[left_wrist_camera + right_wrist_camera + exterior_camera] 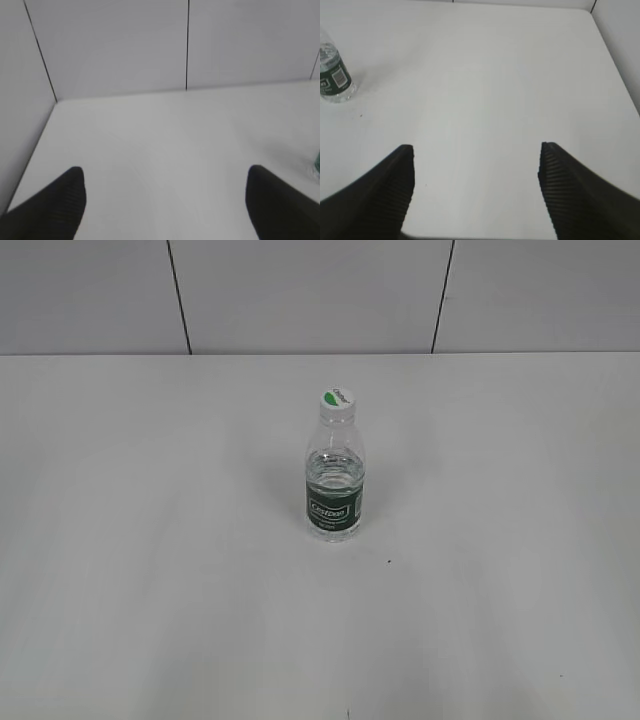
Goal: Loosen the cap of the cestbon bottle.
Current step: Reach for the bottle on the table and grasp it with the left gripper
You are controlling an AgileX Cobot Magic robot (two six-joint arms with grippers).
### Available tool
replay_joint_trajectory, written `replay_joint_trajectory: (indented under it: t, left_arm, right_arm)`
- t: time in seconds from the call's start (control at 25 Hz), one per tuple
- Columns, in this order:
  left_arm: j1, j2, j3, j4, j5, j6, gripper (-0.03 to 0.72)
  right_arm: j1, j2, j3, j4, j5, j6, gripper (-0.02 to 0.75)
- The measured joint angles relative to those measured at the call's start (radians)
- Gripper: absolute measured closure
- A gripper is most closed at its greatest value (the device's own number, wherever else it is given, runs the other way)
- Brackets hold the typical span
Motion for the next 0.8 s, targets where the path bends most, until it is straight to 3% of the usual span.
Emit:
replay_joint_trajectory:
  t: [0.52,0.8]
  left_arm:
    - [0.000,0.346,-0.001,-0.040,-0.352,0.000,0.099]
    - [-0.069,0.582,0.002,-0.038,-0.577,0.000,0.099]
  right_arm:
    - [0.000,0.229,-0.004,0.000,-0.503,-0.009,0.148]
    - [0.000,0.363,-0.004,0.001,-0.601,-0.011,0.148]
